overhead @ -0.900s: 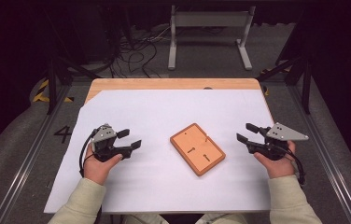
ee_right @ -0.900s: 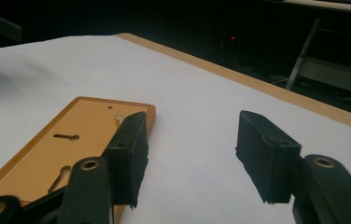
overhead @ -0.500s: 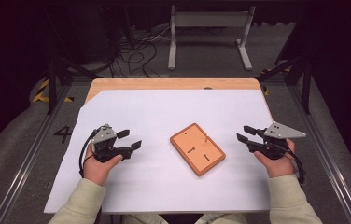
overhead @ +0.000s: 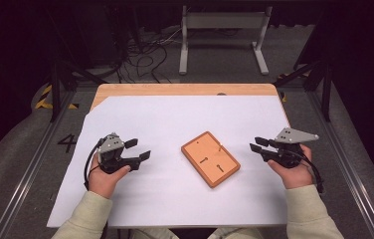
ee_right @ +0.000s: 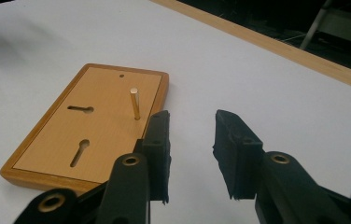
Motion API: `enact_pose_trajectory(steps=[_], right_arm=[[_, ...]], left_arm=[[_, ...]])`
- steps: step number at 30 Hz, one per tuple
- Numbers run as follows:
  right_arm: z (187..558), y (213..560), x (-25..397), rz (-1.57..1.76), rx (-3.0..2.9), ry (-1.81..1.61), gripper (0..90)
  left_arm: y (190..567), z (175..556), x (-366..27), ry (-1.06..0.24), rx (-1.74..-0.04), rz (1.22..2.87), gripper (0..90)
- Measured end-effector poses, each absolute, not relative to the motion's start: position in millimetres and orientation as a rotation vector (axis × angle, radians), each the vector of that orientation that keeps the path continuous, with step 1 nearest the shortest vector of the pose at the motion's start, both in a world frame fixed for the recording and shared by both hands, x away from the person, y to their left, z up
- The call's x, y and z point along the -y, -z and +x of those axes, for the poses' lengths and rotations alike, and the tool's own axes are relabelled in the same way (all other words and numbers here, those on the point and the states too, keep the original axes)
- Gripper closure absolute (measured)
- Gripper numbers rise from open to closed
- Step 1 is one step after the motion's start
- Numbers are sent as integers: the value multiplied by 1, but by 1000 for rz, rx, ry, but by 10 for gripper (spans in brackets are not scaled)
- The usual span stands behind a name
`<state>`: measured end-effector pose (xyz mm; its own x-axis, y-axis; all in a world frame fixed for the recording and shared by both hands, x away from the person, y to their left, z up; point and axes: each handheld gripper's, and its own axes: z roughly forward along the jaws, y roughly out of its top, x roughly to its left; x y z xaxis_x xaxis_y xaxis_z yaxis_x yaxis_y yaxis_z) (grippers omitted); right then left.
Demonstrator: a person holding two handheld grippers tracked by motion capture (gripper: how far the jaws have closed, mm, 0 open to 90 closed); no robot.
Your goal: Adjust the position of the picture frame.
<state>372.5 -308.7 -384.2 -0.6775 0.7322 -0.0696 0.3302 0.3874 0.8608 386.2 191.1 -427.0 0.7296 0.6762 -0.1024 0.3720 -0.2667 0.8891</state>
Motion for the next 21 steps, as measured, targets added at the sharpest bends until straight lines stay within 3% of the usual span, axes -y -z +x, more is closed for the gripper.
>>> enact_pose_trajectory(steps=[4, 7, 12, 21], right_arm=[[374, 385, 306, 911, -2235, -1209, 691], [376, 387, 302, 918, -2273, -1180, 809], [383, 395, 296, 938, -2320, -1138, 879], [392, 415, 291, 978, -2374, -1078, 900]], left_arm=[[427, 386, -191, -366, -809, 1890, 305], [427, 386, -191, -366, -816, 1890, 305], [428, 386, -191, -365, -819, 1895, 305], [429, 387, -191, -362, -821, 1894, 306]])
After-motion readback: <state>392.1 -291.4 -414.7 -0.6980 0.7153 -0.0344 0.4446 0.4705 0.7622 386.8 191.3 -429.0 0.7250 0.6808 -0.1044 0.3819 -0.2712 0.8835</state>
